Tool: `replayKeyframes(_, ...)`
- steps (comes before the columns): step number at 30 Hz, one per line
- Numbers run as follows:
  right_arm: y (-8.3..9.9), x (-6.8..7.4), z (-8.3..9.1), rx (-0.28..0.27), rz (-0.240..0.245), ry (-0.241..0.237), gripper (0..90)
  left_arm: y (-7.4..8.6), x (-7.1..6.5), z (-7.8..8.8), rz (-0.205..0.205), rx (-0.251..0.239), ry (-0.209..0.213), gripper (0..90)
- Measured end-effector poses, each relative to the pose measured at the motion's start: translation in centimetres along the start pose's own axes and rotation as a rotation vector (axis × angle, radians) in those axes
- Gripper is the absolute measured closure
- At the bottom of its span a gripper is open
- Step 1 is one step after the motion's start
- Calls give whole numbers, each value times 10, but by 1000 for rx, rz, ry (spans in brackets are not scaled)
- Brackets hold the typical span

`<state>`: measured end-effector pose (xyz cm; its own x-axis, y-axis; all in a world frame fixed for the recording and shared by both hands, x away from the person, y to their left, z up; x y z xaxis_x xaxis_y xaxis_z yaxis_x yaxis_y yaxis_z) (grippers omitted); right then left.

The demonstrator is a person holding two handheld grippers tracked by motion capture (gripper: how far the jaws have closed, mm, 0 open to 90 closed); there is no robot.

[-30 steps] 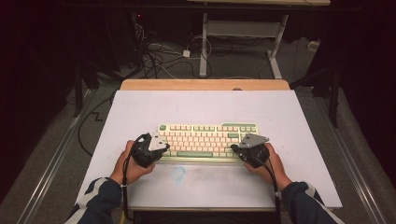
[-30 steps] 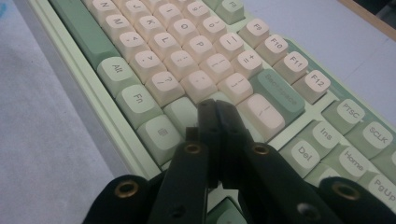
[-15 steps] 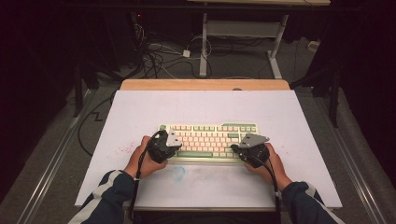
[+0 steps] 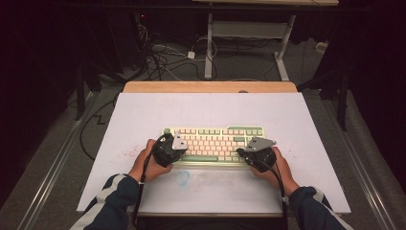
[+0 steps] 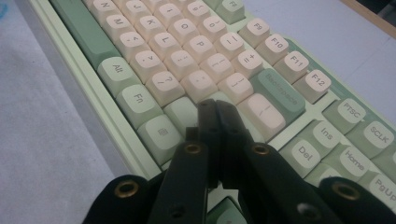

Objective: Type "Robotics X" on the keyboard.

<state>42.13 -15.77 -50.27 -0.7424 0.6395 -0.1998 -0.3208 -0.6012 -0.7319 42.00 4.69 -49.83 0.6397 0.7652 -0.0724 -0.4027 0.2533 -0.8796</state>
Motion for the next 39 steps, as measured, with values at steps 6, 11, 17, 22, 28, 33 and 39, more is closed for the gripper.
replayKeyframes(6,0,0,0,0,-2,0,900,2,0,-2,1,12,0,873)
replayKeyframes(11,0,0,0,0,-6,0,900,3,0,-2,-3,12,-3,872)
replayKeyframes(17,0,0,0,-2,-8,-1,900,-2,-1,2,-5,-13,-6,872)
replayKeyframes(22,0,0,0,0,-8,0,900,-4,-1,4,-5,-22,-3,872)
replayKeyframes(28,0,-1,0,-2,0,-1,900,-5,0,5,-8,-33,-5,849)
replayKeyframes(33,0,0,1,-3,-3,-2,900,-10,2,8,-11,-71,-23,800)
replayKeyframes(39,-4,0,6,-25,-8,-7,900,-17,3,12,-5,-123,-32,675)
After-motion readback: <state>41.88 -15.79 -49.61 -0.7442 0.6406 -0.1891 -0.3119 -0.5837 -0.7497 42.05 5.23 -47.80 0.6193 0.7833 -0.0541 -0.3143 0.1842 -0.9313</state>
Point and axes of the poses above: each handheld gripper's, and its own axes: z roughly backward along the jaws, y roughly out of its underside, x roughly to its left, the point moved 7 cm from there along -z, roughly forward along the jaws, and after that the axes turned 3 degrees about -z, right-handed, at the moved point
